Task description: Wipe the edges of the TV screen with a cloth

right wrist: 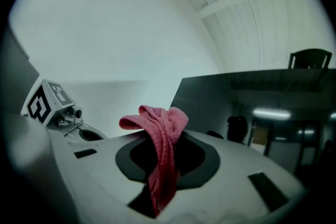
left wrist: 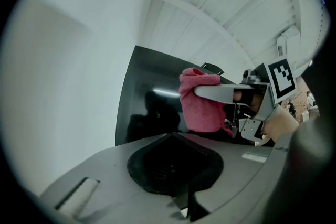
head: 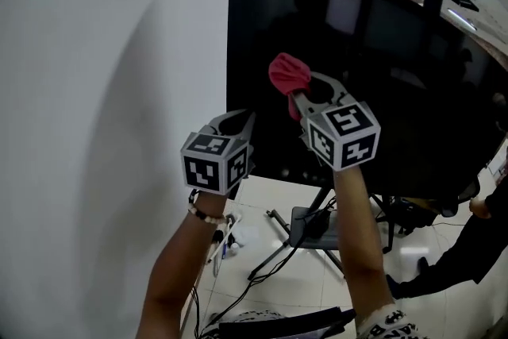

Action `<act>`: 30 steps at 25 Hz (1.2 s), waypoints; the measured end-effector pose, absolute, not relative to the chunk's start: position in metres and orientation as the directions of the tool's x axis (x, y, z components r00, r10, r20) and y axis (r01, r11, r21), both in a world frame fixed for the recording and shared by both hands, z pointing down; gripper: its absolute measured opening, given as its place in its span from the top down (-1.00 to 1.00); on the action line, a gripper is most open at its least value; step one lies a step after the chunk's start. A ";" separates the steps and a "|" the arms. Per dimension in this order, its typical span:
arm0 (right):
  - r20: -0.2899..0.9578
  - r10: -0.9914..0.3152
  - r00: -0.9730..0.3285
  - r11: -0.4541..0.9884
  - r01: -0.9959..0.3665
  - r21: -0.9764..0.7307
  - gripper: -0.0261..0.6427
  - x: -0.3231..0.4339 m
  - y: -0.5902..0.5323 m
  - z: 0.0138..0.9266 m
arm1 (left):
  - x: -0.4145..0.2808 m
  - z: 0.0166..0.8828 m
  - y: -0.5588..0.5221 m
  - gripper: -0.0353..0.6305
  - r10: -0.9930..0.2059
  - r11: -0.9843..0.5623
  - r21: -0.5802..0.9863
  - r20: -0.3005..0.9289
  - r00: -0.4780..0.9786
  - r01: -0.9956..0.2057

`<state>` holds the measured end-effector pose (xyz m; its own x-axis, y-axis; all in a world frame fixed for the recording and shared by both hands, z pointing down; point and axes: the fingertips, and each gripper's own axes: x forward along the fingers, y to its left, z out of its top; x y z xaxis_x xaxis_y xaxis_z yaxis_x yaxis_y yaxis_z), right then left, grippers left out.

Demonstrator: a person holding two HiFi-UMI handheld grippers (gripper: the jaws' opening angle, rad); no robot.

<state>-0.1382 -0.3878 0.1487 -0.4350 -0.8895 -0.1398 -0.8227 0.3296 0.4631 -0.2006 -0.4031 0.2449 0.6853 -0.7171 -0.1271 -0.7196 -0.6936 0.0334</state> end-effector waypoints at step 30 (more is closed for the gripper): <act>-0.103 -0.923 -0.371 0.173 -0.640 0.749 0.70 -0.261 -0.523 -0.118 | -0.246 0.042 -0.471 0.91 -0.712 -0.652 -0.176 -0.193 0.676 -0.737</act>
<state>-0.2612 -0.5233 -0.1180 -0.3705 -0.9231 -0.1028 -0.6395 0.1733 0.7490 -0.2464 -0.4711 0.0416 0.6755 -0.7116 -0.1929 -0.7373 -0.6522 -0.1759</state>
